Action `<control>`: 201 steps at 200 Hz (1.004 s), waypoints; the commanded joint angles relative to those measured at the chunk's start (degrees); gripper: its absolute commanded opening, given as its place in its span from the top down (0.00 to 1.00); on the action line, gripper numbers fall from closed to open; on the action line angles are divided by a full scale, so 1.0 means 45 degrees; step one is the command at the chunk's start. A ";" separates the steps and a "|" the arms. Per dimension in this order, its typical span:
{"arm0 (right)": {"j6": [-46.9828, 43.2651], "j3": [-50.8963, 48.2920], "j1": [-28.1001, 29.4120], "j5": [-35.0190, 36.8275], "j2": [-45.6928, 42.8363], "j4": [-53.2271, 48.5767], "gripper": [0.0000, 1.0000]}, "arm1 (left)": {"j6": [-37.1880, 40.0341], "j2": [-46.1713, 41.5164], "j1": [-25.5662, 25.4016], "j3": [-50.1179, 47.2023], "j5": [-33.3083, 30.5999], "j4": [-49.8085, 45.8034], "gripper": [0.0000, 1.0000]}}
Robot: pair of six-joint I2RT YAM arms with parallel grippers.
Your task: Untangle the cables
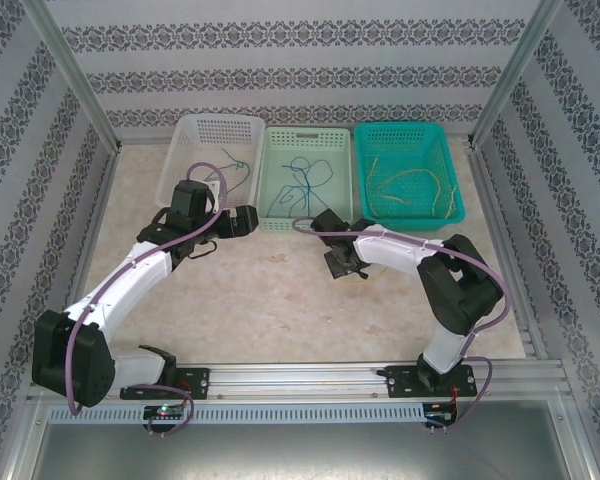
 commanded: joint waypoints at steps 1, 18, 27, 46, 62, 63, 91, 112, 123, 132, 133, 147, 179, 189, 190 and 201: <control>-0.0222 0.0314 0.0464 0.1106 -0.0105 -0.0417 0.45 | -0.0114 0.0017 0.0155 -0.0008 -0.0109 0.0173 0.00; -0.0289 0.0130 0.0666 0.1549 -0.0228 -0.0245 0.45 | -0.0185 0.0031 0.0165 -0.0085 -0.0114 0.0290 0.00; -0.0389 0.0120 0.0661 0.1681 -0.0121 -0.0220 0.45 | -0.0192 0.0084 0.0161 -0.0090 -0.0059 0.0358 0.00; -0.0677 0.0513 0.0667 0.1749 0.0428 -0.0466 0.46 | -0.0234 0.0221 0.0161 -0.0012 0.0073 0.0372 0.00; -0.0820 0.1041 0.0655 0.1967 0.1128 -0.0991 0.48 | -0.0250 0.0236 0.0149 0.0013 0.0068 0.0331 0.00; -0.0814 0.1070 0.0664 0.2003 0.1178 -0.1035 0.48 | -0.0250 0.0226 0.0159 0.0012 0.0066 0.0331 0.00; -0.0725 0.1646 0.0630 0.2713 0.1960 -0.1748 0.64 | -0.0147 0.0044 0.0149 -0.0031 -0.0119 0.0229 0.00; -0.0856 0.1579 0.0623 0.2611 0.1951 -0.1669 0.74 | -0.0095 0.0015 0.0166 -0.0094 -0.0209 0.0191 0.00; -0.0924 0.1626 0.0621 0.2605 0.1989 -0.1755 0.78 | -0.0105 0.0039 0.0154 -0.0094 -0.0210 0.0230 0.00; -0.1000 0.1674 0.0608 0.2675 0.2036 -0.1859 0.84 | -0.0114 0.0071 0.0159 -0.0078 -0.0190 0.0252 0.00; -0.1002 0.1680 0.0611 0.2679 0.2033 -0.1889 0.85 | -0.0114 0.0084 0.0164 -0.0082 -0.0181 0.0252 0.00; -0.1012 0.1747 0.0613 0.2715 0.1846 -0.2162 0.95 | -0.0106 0.0081 0.0159 -0.0029 -0.0138 0.0199 0.00; -0.1390 0.1078 0.0769 0.1802 -0.0574 -0.1482 1.00 | 0.0031 -0.0078 0.0150 -0.0043 -0.0189 0.0065 0.01; -0.1453 0.0841 0.0768 0.1256 -0.1644 -0.1178 1.00 | 0.0107 -0.0109 0.0162 -0.0047 0.0024 0.0113 0.00; -0.1453 0.0834 0.0759 0.1218 -0.1770 -0.1148 1.00 | 0.0104 -0.0113 0.0165 -0.0047 0.0063 0.0124 0.00; -0.1466 0.0814 0.0665 0.0624 -0.2847 -0.1019 1.00 | 0.0138 -0.0064 0.0153 -0.0027 0.0460 0.0296 0.00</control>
